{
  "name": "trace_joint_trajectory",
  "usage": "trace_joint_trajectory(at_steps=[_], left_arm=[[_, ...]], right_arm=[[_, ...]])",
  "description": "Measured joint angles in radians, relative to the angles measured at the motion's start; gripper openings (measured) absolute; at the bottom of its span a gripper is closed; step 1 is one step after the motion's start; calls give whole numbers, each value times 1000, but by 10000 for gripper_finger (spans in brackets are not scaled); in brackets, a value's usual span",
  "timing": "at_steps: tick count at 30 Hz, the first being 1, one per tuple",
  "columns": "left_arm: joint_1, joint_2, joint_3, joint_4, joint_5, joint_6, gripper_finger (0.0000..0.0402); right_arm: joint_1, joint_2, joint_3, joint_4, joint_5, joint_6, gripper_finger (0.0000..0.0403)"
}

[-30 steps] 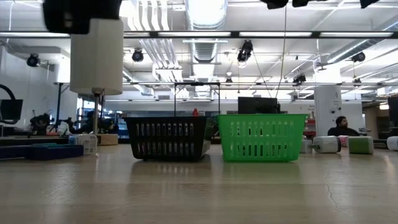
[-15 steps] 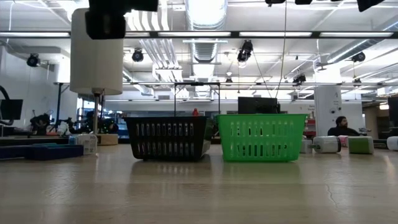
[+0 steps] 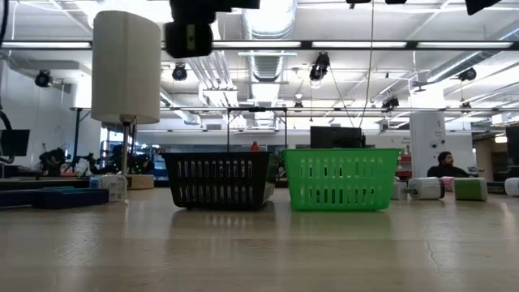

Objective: Pick & Place Office items
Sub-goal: Put the black digital clock into the black basket

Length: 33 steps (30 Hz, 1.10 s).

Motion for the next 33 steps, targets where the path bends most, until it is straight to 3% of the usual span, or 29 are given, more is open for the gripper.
trace_joint_trajectory(at_steps=[6,11,14,33], left_arm=[[26,140,191,-16,55,91,141],[55,234,370,-203,62,166,141],[67,276,433,-235,57,178,141],[106,332,494,-216,88,203,141]], right_arm=[[0,0,0,-1,0,5,226],[0,0,0,-17,0,3,226],[0,0,0,-18,0,0,226],[-1,0,1,-8,5,-8,226]])
